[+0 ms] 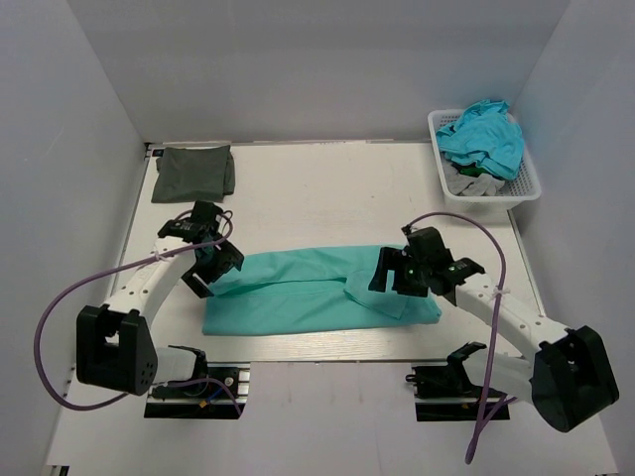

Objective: Fold and stack the t-shirts
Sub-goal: Fold the other side of the tshirt into a rectangle

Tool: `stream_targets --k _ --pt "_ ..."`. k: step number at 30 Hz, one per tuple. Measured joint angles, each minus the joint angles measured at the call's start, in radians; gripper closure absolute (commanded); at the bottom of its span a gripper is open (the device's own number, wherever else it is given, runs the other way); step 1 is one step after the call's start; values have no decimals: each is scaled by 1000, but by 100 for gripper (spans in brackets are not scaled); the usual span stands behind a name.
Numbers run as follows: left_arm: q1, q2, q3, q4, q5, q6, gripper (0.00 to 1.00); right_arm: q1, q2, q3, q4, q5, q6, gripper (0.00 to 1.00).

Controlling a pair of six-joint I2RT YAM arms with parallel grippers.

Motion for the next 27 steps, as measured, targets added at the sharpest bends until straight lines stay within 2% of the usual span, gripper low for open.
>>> stream_targets --k 7,9,13,15,16,18,19,21,23,27 --pt "0 6 -25 9 8 -101 6 0 45 -10 14 0 -14 10" --pt "0 7 -45 16 7 -129 9 0 61 -10 17 0 -22 10" --pt "0 25 -67 21 -2 -176 22 0 79 -9 16 4 -30 10" --pt "0 47 -67 29 -5 -191 31 0 79 -9 16 10 -33 10" --pt "0 64 -67 35 -5 -198 45 0 80 -9 16 12 -34 10" --pt "0 104 -66 46 -7 -208 60 0 82 -9 16 18 -36 10" --pt "0 126 -61 45 -10 -208 77 0 85 -9 16 20 -37 10" --pt "0 167 -45 38 -24 -215 94 0 95 -9 16 26 -37 10" --pt "0 196 -18 21 -39 -215 100 0 106 -9 18 30 -38 10" --pt "0 204 46 -3 -67 -214 100 0 135 -11 28 34 -39 10"
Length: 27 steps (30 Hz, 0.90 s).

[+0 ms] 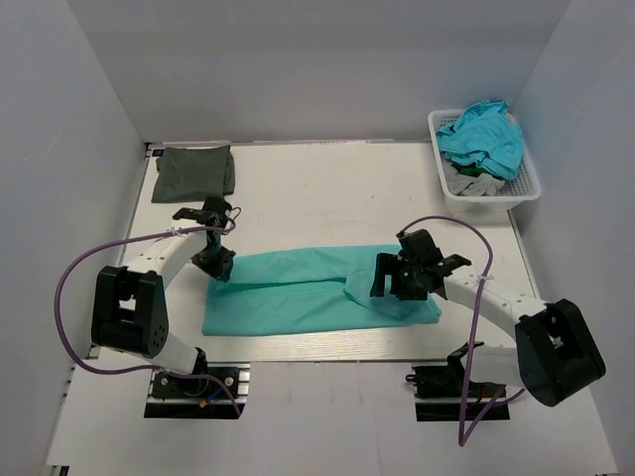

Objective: Fold and stack the t-shirts
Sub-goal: Fold the other side of the tshirt into a rectangle

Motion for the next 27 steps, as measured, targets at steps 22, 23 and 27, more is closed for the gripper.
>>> stream_targets --k 22,23,27 --pt "-9 -48 -135 -16 -68 66 57 -1 64 -3 95 -13 -5 10" --pt "-9 -47 -135 -28 -68 63 47 -1 64 -3 95 -14 -6 10" --pt "-9 -46 -81 -76 -91 53 13 -1 63 -3 95 -16 -10 10"
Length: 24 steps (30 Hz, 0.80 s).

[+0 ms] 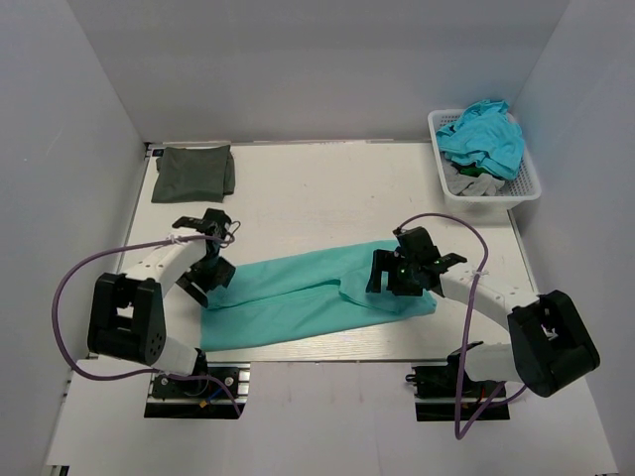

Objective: Fold and stack the t-shirts
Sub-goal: Fold the other side of the tshirt into a rectangle, then rotate the tshirt 80 degrees

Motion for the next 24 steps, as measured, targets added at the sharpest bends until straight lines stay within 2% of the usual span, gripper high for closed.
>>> stream_targets --k 1,7,11,18,24 --pt "0 0 24 -12 -10 0 0 0 0 0 -1 0 0 10" --pt "0 0 204 -59 -71 0 0 0 -20 8 -54 9 -11 10" --pt "0 -6 243 -23 -56 41 0 0 -64 34 -129 40 -23 10" --pt "-13 7 126 171 116 143 0 0 -77 84 -150 116 3 10" --pt "-29 57 -27 228 145 164 0 0 2 84 -152 136 39 10"
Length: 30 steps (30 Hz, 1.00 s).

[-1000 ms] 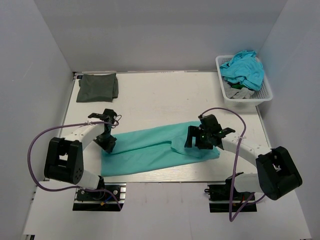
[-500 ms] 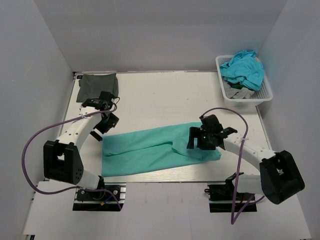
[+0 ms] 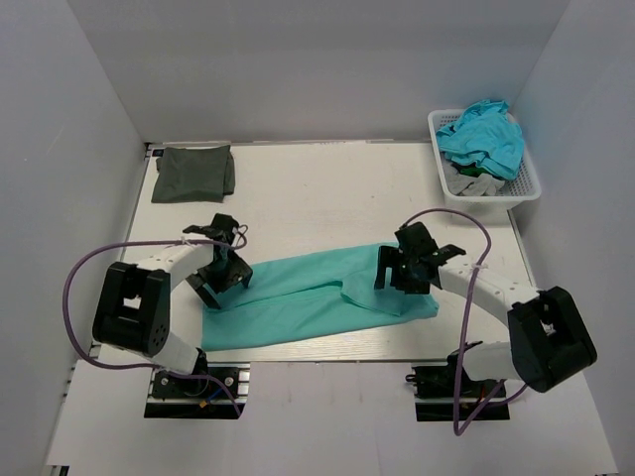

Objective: Fold and stack the t-shirts
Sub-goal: Rotate the tshirt 80 degrees

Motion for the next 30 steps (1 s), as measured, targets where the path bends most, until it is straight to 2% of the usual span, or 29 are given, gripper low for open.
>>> stream_targets --k 4,10,15,22,24,30 --pt "-2 -14 -67 19 -5 -20 0 -1 68 5 6 7 7 10" --pt "-27 -30 -90 46 -11 -61 0 -2 250 166 -5 49 11 10" --pt "-106 8 -63 45 9 -120 0 -6 480 417 -28 143 9 10" --pt "-249 142 79 -57 109 -245 0 -34 893 991 -80 236 -65 10" --pt "-280 158 95 -89 149 -269 0 -39 969 1104 -67 240 -94 10" --pt "-384 142 142 -257 181 -295 0 -46 998 1143 -7 192 -172 10"
